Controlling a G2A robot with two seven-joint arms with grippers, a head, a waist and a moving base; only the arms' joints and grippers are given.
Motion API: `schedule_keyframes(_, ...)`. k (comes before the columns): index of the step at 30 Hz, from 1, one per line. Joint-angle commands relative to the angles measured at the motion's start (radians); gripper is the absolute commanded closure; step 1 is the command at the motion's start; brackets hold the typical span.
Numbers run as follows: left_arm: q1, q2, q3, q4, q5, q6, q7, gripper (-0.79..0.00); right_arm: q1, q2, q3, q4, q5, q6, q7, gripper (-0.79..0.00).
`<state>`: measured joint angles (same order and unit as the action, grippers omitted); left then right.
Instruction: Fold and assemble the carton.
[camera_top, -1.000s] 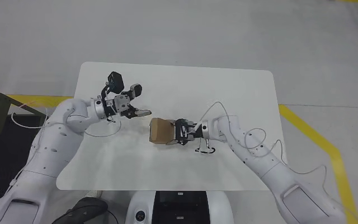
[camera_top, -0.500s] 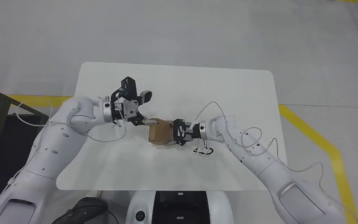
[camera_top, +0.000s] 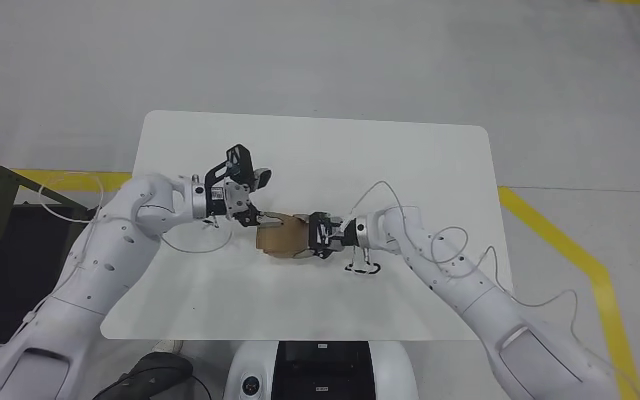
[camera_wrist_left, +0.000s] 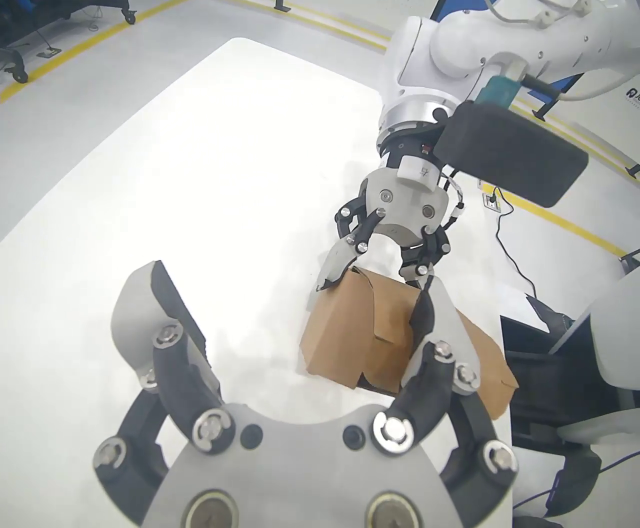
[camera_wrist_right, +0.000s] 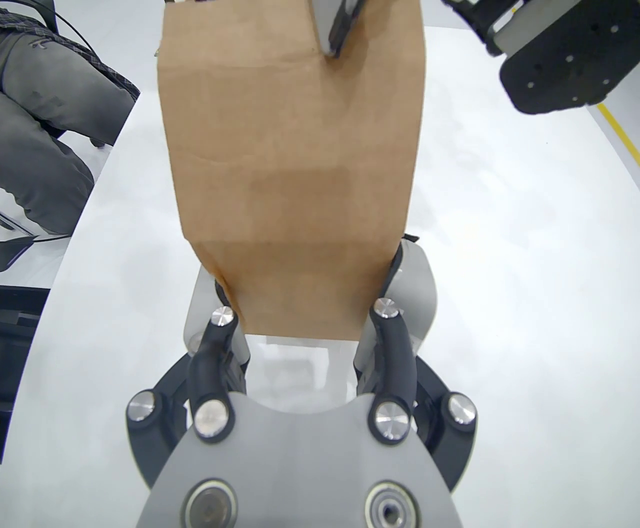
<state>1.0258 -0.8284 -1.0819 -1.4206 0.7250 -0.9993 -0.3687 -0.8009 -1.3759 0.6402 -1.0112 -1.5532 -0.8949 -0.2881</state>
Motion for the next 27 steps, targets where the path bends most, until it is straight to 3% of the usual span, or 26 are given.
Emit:
schedule_keyframes(1,0.004,0.000,-0.003,0.008,0.003,-0.002,0.006,-0.785,-0.003,0.002,0.004,-0.008,-0.001,-0.002,-0.006,-0.111)
schedule_keyframes(10,0.006,-0.005,0.000,0.040,-0.014,-0.013,0.035,-0.785,-0.018,0.010,0.012,-0.029,-0.011,-0.014,-0.049,-0.092)
schedule_keyframes(19,-0.025,-0.019,0.045,0.035,-0.024,-0.011,0.033,-0.785,-0.034,0.007,0.007,0.010,-0.003,0.004,-0.048,-0.126)
schedule_keyframes(23,-0.047,-0.031,0.075,0.045,-0.025,-0.004,0.025,-0.785,-0.042,0.011,0.012,0.016,-0.009,0.010,-0.062,-0.172)
schedule_keyframes(27,-0.060,-0.040,0.096,0.057,-0.027,-0.004,0.024,-0.785,-0.046,0.016,0.019,0.012,-0.017,0.010,-0.067,-0.283)
